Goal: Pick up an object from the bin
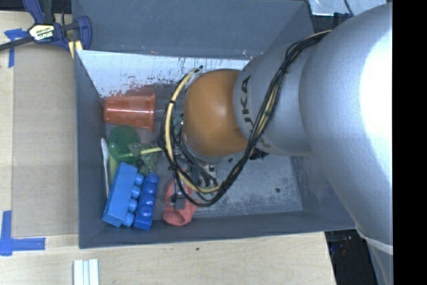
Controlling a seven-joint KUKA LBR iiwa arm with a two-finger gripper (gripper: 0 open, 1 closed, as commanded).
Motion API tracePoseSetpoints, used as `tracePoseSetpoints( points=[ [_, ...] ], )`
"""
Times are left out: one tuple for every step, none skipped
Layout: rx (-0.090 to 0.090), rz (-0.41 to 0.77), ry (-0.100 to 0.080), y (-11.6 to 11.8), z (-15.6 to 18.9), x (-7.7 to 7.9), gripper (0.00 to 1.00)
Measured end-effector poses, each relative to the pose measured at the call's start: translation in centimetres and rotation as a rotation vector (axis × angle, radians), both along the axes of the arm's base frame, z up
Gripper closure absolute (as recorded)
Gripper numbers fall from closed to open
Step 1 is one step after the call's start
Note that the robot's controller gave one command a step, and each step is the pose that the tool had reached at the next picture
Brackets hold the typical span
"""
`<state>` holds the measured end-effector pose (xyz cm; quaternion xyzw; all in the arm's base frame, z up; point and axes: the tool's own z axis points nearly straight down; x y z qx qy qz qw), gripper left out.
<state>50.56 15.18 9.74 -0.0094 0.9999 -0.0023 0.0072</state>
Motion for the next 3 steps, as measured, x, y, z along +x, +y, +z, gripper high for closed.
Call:
tracePoseSetpoints(
  points=[
    [0.002, 0.074, -0.005, -6.7, -1.4, -0.2, 0.00],
    [0.003, 0.007, 0.002, -6.3, 4.4, -1.5, 0.00],
    [0.000, 0.128, -0.009, -10.5, 3.4, -0.4, 0.00]
  ],
)
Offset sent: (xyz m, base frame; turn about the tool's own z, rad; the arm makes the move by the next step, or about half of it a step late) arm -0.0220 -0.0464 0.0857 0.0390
